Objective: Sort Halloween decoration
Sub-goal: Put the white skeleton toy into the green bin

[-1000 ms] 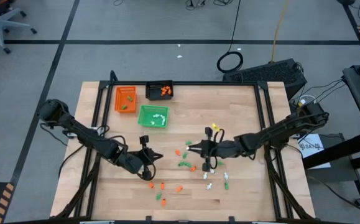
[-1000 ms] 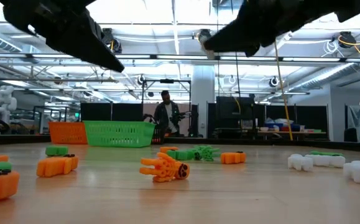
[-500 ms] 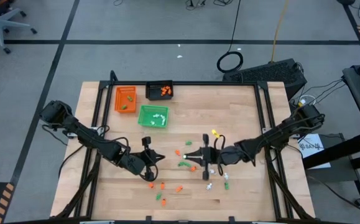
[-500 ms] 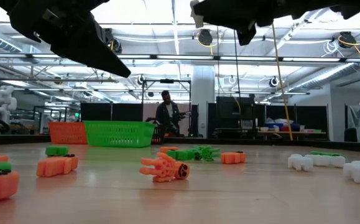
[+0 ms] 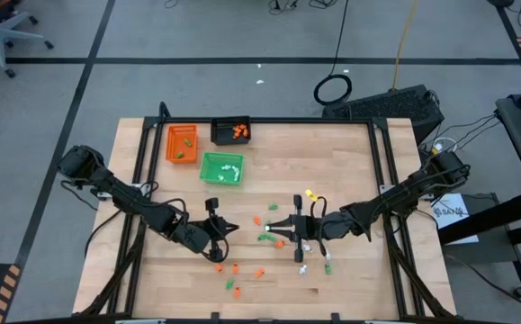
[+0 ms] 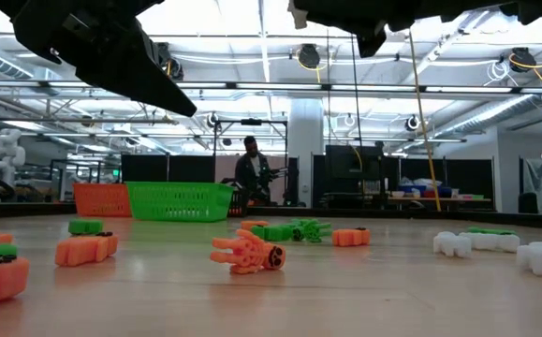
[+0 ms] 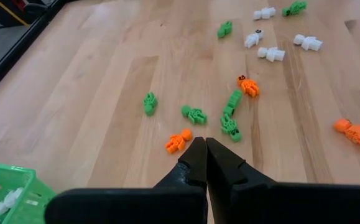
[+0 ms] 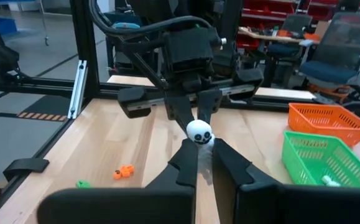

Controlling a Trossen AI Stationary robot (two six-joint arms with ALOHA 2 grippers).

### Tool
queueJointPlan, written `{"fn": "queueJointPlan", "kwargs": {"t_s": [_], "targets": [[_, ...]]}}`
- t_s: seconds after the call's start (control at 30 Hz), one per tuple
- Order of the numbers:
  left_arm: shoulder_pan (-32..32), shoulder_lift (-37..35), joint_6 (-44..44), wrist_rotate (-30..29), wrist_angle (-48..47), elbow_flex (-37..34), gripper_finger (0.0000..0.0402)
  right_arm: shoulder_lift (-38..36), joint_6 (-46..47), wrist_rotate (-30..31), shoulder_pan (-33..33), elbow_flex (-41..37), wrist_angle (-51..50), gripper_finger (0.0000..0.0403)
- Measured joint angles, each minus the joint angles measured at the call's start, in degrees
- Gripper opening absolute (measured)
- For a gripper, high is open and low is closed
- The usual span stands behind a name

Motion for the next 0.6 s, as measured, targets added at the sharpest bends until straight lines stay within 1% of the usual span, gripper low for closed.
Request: {"fn": "queueJointPlan", "kwargs": {"t_s": [0.43, 0.6], "targets": [[0.0, 0.0, -0.07, 0.02, -0.09, -0.01, 0.0001, 0.0, -4.71, -0.11, -0.02, 0.0, 1.76, 0.0006], [0.0, 0.0, -0.05, 0.02, -0.11, -0.01, 0.0001, 0.0, -5.1, -0.11, -0.36, 0.0, 2.44, 0.0006]]}}
